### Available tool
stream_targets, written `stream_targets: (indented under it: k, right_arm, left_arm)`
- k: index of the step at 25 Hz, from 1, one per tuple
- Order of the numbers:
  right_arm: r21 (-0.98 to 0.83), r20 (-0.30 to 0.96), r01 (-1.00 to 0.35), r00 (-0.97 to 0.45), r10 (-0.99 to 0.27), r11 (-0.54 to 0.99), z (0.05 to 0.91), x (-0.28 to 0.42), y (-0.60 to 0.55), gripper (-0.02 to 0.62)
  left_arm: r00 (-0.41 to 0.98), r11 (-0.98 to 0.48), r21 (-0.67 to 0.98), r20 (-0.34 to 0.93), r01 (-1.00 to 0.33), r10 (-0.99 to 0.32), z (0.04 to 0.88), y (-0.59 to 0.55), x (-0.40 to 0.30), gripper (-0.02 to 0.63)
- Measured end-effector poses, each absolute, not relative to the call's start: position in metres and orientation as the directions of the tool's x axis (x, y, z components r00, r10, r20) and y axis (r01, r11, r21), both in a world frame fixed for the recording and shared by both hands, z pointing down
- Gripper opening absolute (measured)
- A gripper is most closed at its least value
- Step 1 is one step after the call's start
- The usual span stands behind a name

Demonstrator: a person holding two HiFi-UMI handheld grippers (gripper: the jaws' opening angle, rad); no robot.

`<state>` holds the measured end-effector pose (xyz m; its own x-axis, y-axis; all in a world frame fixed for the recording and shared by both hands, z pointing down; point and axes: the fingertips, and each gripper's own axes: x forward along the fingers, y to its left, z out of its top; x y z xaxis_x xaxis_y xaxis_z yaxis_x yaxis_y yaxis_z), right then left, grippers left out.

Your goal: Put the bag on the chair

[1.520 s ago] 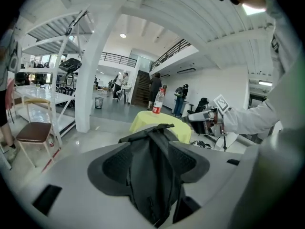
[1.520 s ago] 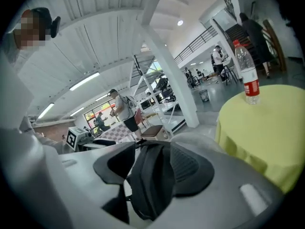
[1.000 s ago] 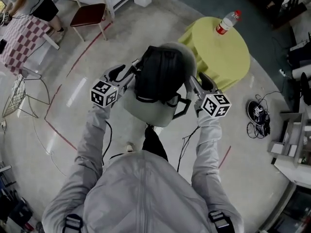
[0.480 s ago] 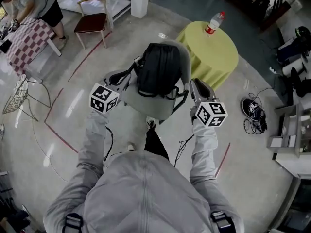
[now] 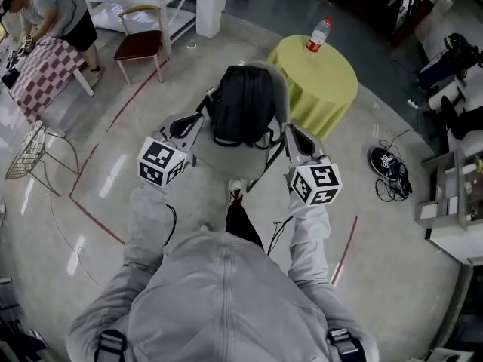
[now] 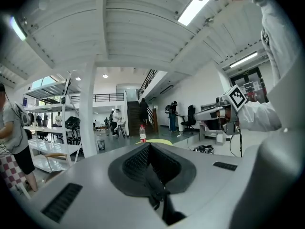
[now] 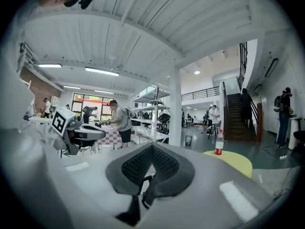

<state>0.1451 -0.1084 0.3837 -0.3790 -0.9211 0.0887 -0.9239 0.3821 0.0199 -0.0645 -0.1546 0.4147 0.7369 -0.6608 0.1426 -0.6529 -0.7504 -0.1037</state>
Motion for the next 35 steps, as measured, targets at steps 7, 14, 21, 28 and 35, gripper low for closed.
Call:
stream_targets:
  k: [7, 14, 21, 28, 35]
  right_arm:
    - [0.042, 0.055, -0.921, -0.385, -0.921, 0.387, 0.351, 0.131, -0.072, 0.011]
    - [0.049, 0.040, -0.911, -0.408, -0.912, 0.410, 0.337, 0.115, -0.049, 0.011]
    - [0.056, 0.061, -0.904, -0.421, -0.905, 0.425, 0.342, 0.111, -0.042, 0.009]
    - [0.073, 0.067, -0.895, -0.436, -0.897, 0.440, 0.339, 0.107, -0.045, 0.009]
    - [0.076, 0.075, -0.893, -0.439, -0.895, 0.444, 0.339, 0.110, -0.050, 0.009]
  left_arm:
    - [0.753, -0.761, -0.169, 0.121, -0.626, -0.647, 0.386, -0.123, -0.059, 0.006]
    - [0.769, -0.768, -0.197, 0.089, -0.610, -0.633, 0.364, -0.097, -0.058, 0.006]
    - [0.762, -0.761, -0.203, 0.088, -0.617, -0.642, 0.364, -0.087, -0.063, 0.006]
    - [0.762, -0.758, -0.209, 0.077, -0.618, -0.643, 0.359, -0.085, -0.061, 0.006]
    - [0.753, -0.749, -0.220, 0.085, -0.625, -0.653, 0.354, -0.088, -0.061, 0.005]
